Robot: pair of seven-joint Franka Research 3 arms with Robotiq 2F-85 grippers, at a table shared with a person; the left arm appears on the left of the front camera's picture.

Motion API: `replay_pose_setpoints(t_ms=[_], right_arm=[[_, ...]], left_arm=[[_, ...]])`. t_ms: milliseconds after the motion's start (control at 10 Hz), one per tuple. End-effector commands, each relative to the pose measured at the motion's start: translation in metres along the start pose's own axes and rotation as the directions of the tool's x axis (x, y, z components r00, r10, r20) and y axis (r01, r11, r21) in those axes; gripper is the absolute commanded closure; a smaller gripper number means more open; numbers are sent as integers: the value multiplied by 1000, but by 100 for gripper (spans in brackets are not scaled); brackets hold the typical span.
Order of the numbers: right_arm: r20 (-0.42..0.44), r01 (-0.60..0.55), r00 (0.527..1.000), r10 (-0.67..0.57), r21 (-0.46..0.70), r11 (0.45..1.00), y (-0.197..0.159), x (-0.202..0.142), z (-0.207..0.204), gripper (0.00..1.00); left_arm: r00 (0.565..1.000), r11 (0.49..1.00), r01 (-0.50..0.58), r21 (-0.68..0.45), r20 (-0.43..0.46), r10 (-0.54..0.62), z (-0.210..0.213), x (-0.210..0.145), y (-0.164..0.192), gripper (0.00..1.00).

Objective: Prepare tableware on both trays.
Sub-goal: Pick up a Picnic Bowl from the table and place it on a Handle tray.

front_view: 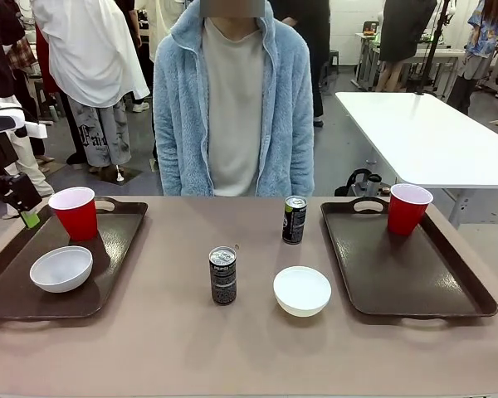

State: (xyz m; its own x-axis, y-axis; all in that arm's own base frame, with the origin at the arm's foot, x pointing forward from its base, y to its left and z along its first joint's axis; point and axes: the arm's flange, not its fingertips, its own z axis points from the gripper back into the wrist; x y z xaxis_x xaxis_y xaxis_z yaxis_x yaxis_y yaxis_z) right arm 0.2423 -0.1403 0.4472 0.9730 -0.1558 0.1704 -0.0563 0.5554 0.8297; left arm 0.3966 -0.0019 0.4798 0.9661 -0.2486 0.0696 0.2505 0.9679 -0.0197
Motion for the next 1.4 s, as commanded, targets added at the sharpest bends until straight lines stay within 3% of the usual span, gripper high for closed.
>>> replay_pose_setpoints(t_ms=[0,100,200,500,700,1000,1200,1300], right_arm=[[11,10,1000,-11,13,1000,1,2,0,0],[11,10,1000,-11,13,1000,1,2,0,0],[11,10,1000,-11,13,1000,1,2,0,0],[11,10,1000,-11,13,1000,1,2,0,0],[11,10,1000,-11,13,1000,1,2,0,0],[11,10,1000,-11,13,1000,1,2,0,0],[1,1,1000,-1,0,1000,0,0,0,0],[-53,-67,997,64,-58,996,41,11,-9,0]], left_arm=[[1000,1000,2,-2,1,-2,-3,-1,1,3],[1000,1000,0,0,0,0,0,0,0,3],[998,962,54,-267,43,-45,-1,7,23,3],[990,759,101,-643,139,-14,-30,1,92,3],[991,658,40,-752,113,69,-56,-6,147,3],[958,522,-122,-844,38,285,-76,-23,213,3],[938,521,-151,-840,45,345,-77,-41,230,3],[961,540,-117,-833,41,272,-89,-42,219,3]])
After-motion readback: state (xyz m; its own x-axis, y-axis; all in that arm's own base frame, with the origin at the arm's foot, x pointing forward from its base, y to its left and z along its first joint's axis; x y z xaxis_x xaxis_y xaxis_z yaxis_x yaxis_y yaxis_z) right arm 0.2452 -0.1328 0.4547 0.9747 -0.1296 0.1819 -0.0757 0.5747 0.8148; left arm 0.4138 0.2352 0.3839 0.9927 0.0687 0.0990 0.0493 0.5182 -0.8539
